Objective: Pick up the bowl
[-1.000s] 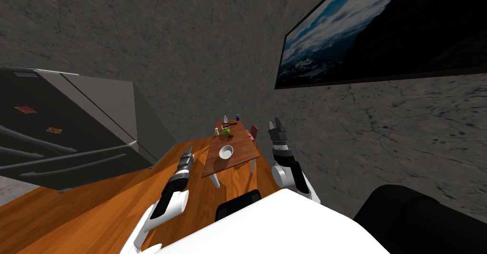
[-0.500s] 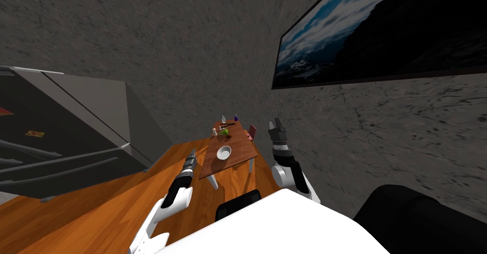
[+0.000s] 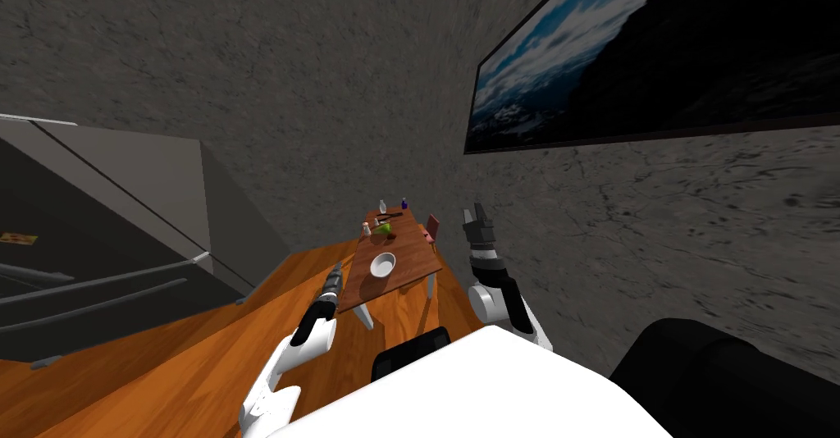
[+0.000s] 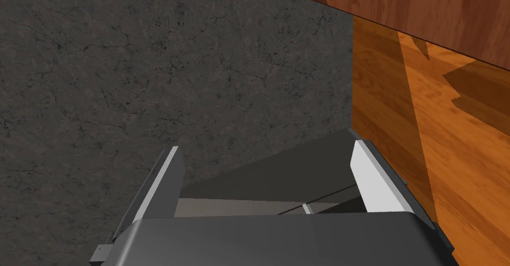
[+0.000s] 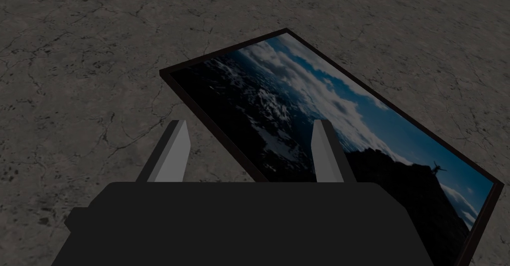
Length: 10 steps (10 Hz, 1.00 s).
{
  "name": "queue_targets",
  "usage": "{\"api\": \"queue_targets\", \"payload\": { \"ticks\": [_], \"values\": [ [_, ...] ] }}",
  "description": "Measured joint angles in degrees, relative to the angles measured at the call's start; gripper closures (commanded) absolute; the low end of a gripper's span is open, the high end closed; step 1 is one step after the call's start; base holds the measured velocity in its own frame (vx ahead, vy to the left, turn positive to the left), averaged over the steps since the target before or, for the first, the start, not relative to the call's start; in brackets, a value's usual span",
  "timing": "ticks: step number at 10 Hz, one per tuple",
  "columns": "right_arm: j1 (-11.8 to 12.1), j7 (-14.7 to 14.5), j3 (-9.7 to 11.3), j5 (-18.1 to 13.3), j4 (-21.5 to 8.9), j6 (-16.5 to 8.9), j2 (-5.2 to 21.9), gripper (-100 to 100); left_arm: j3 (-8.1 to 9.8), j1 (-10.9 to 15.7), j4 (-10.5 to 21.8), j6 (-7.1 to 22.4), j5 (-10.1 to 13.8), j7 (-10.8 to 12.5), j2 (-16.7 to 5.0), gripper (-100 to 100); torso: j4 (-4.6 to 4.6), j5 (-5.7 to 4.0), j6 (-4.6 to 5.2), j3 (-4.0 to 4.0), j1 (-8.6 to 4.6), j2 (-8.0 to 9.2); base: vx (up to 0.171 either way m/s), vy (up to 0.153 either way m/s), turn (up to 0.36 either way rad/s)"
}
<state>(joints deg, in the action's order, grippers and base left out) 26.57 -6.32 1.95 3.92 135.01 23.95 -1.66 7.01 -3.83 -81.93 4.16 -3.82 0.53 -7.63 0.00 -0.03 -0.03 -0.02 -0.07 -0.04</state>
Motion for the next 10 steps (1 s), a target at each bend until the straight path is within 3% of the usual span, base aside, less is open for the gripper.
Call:
{"api": "queue_targets", "payload": {
  "ticks": [10],
  "values": [
    [0.00, 0.00, 0.00, 0.00, 0.00, 0.00, 0.00, 0, -0.48, 6.50, 13.95, 6.50, 0.56, -1.79, -1.02, -100, -0.01, 0.00, -0.01, -0.03, 0.03, -0.05, 0.016, -0.015, -0.049]
  ]
}}
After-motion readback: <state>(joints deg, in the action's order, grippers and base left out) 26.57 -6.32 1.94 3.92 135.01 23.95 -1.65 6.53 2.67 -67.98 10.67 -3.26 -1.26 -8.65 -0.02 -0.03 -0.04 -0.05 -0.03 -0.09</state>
